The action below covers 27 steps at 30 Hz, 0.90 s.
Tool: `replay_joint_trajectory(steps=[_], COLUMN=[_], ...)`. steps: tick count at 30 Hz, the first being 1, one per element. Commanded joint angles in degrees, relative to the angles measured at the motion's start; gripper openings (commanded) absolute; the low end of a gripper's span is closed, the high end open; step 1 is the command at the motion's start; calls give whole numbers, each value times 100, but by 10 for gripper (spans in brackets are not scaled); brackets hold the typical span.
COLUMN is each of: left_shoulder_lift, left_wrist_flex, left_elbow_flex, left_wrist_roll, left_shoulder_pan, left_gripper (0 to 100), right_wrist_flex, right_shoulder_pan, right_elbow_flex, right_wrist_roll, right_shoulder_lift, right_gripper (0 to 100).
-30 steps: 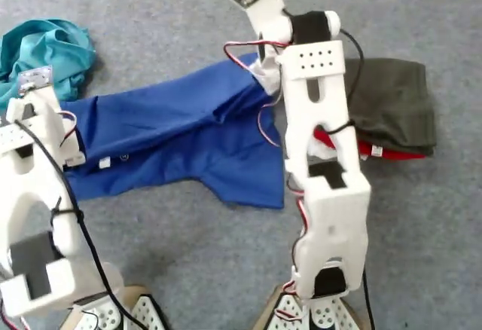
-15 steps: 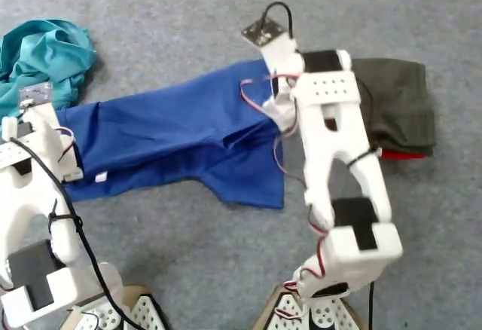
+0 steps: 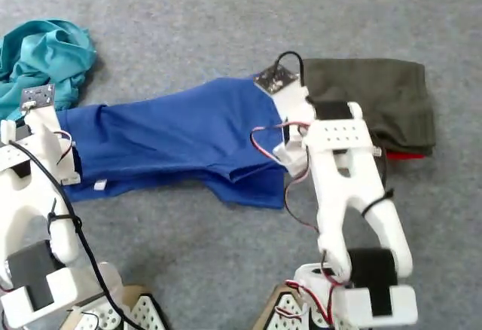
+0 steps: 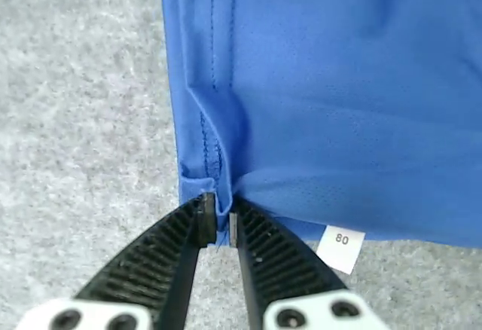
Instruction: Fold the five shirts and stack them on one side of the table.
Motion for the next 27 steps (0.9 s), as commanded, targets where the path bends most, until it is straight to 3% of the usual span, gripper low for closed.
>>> replay_joint_trajectory(steps=[1, 7, 14, 17, 21, 27], left_shoulder_lift=[-229, -229, -229, -237, -273, -281], left_wrist_flex=[26, -9, 44, 237, 932, 1934], left_elbow_flex=[-13, 92, 92, 31, -330, -1604], left_wrist_roll=[-53, -53, -53, -53, -18, -18], left_shoulder_pan=[-84, -75, -92, -92, -110, -690], left_gripper=[28, 28, 30, 73, 213, 223], right_wrist_flex=[-220, -993, -1011, -853, -563, -79], right_shoulder_pan=[114, 79, 79, 18, -70, -35], right_elbow_flex=[374, 1051, 1077, 1095, 1051, 462], right_wrist_roll=[53, 53, 62, 510, 686, 730], right_shoulder_lift=[-382, -365, -365, -365, -418, -418], right_gripper=[13, 13, 15, 18, 123, 248])
